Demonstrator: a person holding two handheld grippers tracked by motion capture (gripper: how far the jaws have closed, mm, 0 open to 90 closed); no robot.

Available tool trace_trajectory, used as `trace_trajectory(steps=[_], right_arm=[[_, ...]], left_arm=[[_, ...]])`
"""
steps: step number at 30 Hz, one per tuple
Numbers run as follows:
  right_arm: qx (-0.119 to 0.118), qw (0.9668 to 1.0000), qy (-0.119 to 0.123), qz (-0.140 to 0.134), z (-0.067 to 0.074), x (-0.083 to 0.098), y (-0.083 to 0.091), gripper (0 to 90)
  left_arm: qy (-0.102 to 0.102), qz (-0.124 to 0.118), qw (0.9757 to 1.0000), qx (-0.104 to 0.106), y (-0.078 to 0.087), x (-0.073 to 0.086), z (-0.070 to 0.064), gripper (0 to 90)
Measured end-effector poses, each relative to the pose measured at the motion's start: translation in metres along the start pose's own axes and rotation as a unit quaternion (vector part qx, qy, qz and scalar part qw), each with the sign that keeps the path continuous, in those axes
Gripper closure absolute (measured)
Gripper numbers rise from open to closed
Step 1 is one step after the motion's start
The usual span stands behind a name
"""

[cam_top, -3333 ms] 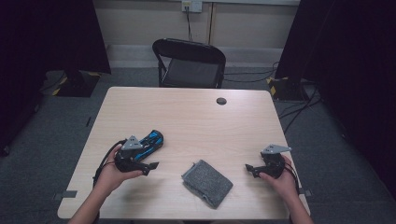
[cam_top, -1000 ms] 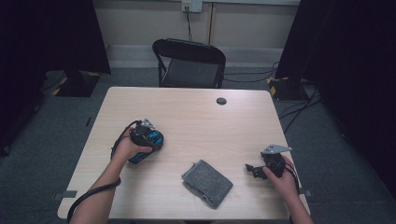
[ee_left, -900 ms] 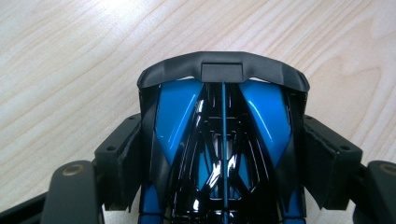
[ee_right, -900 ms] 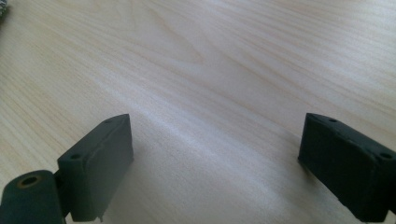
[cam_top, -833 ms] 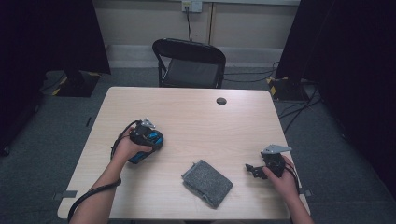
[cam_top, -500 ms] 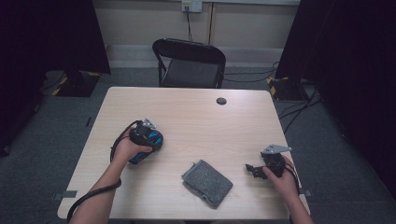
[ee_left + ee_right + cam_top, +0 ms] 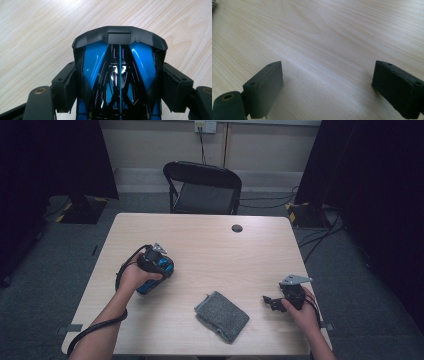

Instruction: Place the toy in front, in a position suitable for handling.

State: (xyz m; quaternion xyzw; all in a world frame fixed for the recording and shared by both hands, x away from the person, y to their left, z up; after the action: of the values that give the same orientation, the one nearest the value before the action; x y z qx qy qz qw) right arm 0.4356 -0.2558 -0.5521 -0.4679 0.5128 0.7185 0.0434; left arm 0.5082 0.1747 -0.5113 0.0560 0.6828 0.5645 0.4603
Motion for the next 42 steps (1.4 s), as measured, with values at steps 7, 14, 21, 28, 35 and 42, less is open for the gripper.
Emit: trace_trajectory(steps=[7,14,21,28,35,42], right_arm=[[0.0,1.0,0.0,0.0,0.0,0.0,0.0,9.3],[0.0,1.0,0.0,0.0,0.0,0.0,0.0,9.3],[0.0,1.0,0.0,0.0,0.0,0.0,0.0,9.3],[0.0,1.0,0.0,0.0,0.0,0.0,0.0,9.3],[0.0,1.0,0.0,0.0,0.0,0.0,0.0,9.3],[0.0,1.0,0.0,0.0,0.0,0.0,0.0,9.3]], left_arm=[[-0.005,-0.009,0.9999,0.009,0.008,-0.015,-0.007,25.6],[-0.025,-0.008,0.9993,0.026,-0.001,-0.034,-0.028,25.6],[-0.037,-0.003,0.9982,0.048,-0.021,-0.054,-0.05,25.6],[-0.047,0.016,0.9972,0.056,-0.049,-0.062,-0.065,25.6],[-0.046,0.031,0.9968,0.058,-0.069,-0.061,-0.073,25.6],[-0.037,0.026,0.9974,0.056,-0.072,-0.064,-0.072,25.5]])
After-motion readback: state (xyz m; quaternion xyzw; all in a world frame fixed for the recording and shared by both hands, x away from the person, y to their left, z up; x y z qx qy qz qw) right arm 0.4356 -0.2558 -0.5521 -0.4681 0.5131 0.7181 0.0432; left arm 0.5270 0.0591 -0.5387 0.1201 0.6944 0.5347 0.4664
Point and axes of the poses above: each handheld gripper's, and its own axes: y roughly backward along the jaws, x roughly out of its underside, z roughly to its left, the point moved 7 cm from there along -y, roughly forward along the jaws, and after that the axes turned 2 degrees about -x, right-handed, at the moved point
